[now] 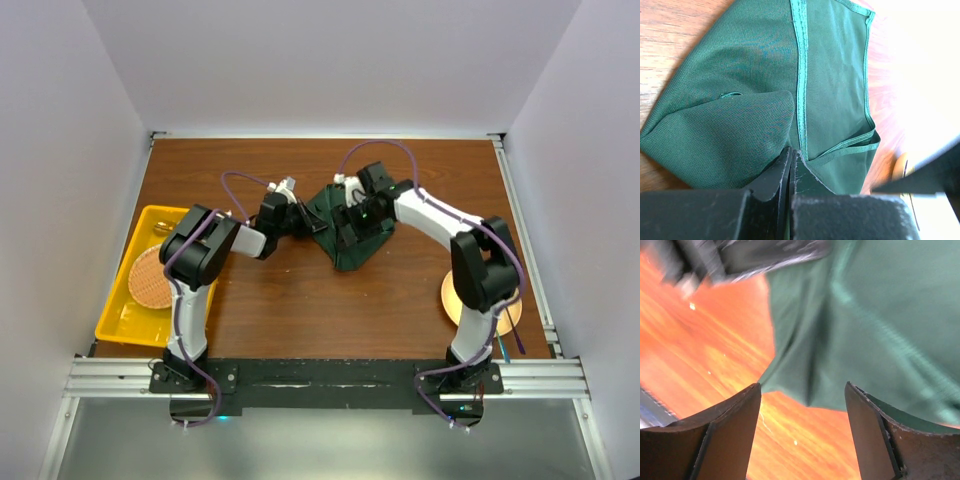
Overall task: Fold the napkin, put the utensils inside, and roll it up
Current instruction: Roll the napkin with the utensil
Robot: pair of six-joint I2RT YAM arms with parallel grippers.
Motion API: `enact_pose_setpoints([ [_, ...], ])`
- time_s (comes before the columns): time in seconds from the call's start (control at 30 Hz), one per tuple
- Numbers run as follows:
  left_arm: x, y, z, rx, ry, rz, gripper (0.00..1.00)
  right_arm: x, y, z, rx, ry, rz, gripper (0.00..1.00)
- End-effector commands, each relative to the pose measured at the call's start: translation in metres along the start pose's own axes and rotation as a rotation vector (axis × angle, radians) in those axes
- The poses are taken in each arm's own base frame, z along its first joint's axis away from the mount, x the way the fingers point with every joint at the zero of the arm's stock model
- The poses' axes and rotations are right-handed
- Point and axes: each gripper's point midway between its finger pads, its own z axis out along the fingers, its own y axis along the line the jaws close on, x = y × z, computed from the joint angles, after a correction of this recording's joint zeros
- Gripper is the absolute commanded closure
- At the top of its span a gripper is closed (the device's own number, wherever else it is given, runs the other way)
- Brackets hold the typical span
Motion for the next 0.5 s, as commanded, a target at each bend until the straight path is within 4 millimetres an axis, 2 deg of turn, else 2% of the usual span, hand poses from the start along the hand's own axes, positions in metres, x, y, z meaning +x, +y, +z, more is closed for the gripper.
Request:
enact_pose_setpoints([
  [0.0, 0.027, 0.06, -0.003, -0.189, 0.082, -0.013, 1.0, -0.001, 0.014, 0.002, 0.206, -0.113, -0.198, 0.27],
  [0.07, 0.029, 0.061, -0.004, -0.195, 0.085, -0.012, 1.0, 0.004, 0.015, 0.008, 0.286, -0.123, -0.241, 0.26],
  [0.1, 0.028, 0.061, -0.004, -0.194, 0.083, -0.014, 1.0, 0.005, 0.015, 0.01, 0.315, -0.118, -0.29, 0.12],
  [0.17, 0.028, 0.061, -0.004, -0.191, 0.084, -0.013, 1.0, 0.004, 0.018, 0.014, 0.372, -0.132, -0.331, 0.11],
  [0.27, 0.029, 0.061, -0.004, -0.192, 0.087, -0.016, 1.0, 0.003, 0.009, 0.02, 0.465, -0.126, -0.354, 0.11],
  [0.4, 0.029, 0.06, -0.004, -0.188, 0.092, -0.018, 1.0, 0.0, -0.002, 0.02, 0.576, -0.125, -0.368, 0.17],
  [0.43, 0.029, 0.06, -0.004, -0.19, 0.092, -0.017, 1.0, -0.002, -0.002, 0.021, 0.581, -0.128, -0.355, 0.27],
  [0.47, 0.028, 0.06, -0.004, -0.189, 0.091, -0.015, 1.0, -0.001, -0.002, 0.021, 0.58, -0.122, -0.351, 0.32],
])
